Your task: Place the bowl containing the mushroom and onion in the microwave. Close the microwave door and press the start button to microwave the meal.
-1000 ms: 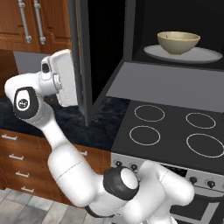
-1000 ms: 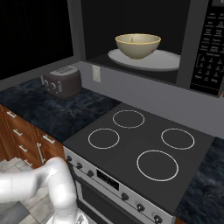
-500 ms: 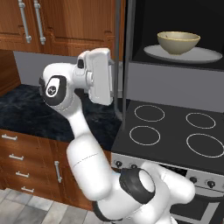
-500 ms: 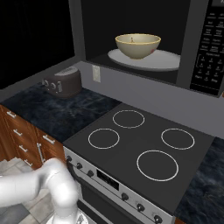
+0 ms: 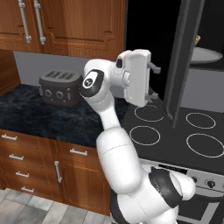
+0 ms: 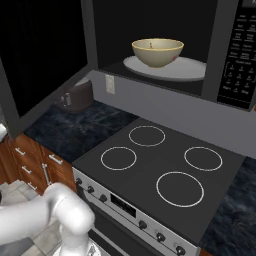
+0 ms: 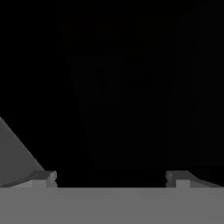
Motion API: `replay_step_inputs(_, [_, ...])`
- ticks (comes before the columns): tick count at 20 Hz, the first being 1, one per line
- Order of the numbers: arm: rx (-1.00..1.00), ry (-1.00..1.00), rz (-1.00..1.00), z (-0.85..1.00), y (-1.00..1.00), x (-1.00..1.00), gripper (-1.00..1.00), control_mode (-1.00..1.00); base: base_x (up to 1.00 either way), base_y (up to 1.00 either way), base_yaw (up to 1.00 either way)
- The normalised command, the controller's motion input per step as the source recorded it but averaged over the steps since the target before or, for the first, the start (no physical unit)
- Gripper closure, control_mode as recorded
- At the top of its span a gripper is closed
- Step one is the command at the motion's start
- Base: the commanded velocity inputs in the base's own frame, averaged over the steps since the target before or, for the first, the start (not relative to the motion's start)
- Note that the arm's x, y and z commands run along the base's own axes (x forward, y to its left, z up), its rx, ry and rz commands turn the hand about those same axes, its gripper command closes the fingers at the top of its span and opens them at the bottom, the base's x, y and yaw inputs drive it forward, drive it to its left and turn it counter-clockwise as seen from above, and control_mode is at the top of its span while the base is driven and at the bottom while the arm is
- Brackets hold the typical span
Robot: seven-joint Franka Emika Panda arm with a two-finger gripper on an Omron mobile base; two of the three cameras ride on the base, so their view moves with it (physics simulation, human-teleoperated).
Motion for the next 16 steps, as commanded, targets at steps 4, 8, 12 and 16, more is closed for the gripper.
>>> replay_step_inputs(4, [0.00,-0.09,-0.11,0.00,-0.98,-0.41,-1.00,-1.00,0.00,0.00,0.00])
replay_step_inputs(8, [0.01,-0.10,-0.05,0.03,-0.85,-0.19,-1.00,-1.00,0.00,0.00,0.00])
replay_step_inputs(12, [0.05,-0.06,0.00,0.21,-0.75,-0.05,-1.00,-1.00,0.00,0.00,0.00])
replay_step_inputs(16, [0.13,0.00,0.14,0.28,-0.60,0.03,-1.00,-1.00,0.00,0.00,0.00])
